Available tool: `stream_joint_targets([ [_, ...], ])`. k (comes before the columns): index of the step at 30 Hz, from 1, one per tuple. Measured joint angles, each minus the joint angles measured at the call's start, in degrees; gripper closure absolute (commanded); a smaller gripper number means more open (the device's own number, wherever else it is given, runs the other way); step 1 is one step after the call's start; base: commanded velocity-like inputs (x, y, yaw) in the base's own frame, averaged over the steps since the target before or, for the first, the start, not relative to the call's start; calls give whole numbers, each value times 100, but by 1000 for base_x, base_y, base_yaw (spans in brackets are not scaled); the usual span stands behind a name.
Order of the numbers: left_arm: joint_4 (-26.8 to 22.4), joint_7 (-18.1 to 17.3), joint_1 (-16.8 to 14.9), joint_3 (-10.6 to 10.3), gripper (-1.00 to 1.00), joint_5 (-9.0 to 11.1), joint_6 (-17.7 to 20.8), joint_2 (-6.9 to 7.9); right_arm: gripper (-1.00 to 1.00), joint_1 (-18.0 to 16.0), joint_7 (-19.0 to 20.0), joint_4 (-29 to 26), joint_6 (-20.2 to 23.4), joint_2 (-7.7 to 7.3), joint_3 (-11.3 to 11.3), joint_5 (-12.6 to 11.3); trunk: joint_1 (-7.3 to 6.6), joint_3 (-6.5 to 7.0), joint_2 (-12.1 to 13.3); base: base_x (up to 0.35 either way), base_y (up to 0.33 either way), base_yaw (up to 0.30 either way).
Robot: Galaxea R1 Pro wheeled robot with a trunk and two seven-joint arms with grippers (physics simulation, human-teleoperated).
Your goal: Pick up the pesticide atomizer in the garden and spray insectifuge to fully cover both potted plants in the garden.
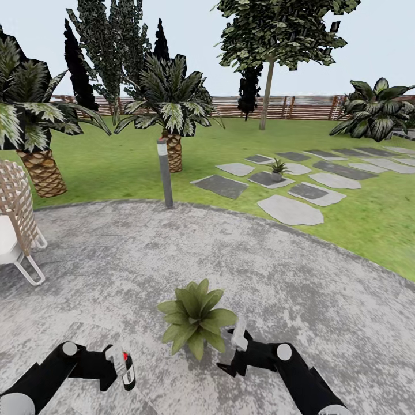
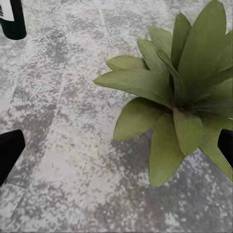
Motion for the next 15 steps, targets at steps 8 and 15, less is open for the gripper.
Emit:
stream_joint_targets([
  [8,-47,-22,-8,2,100,-770,220,-538,100,-356,476,-2,490,282,23,43,0,0,0,0,0,0],
  [15,-48,-23,-24,1,100,-1090,228,-949,100,-386,591,-11,530,388,213,62,0,0,0,0,0,0],
])
